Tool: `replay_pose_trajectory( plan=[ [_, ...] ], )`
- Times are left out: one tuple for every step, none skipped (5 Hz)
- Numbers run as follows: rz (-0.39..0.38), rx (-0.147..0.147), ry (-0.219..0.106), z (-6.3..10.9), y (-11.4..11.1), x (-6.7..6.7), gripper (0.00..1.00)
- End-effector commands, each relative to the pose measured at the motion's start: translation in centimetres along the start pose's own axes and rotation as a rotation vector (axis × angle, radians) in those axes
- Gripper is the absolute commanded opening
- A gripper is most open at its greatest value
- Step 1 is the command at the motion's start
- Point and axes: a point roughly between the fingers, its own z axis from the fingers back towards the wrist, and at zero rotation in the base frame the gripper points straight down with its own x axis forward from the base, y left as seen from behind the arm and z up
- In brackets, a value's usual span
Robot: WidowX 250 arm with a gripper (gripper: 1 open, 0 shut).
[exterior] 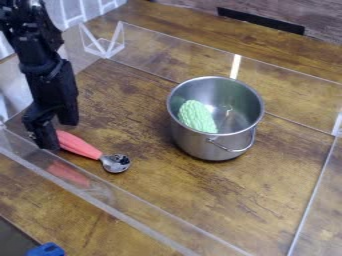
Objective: Move the pink spoon to the right
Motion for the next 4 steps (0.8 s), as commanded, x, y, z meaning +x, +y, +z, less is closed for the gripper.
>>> replay_pose_trajectory(
  plan=[
    [0.012, 0.018, -0.009, 0.9, 0.8, -1.0, 1.0],
    [0.002, 0.011, -0.021, 1.0, 1.7, -0.8, 1.0],
    [-0.001, 0.004, -0.032, 1.4, 2.4, -0.5, 1.0],
    [-0.05, -0.006, -0.043, 1.3, 1.9, -0.7, 1.0]
  ],
)
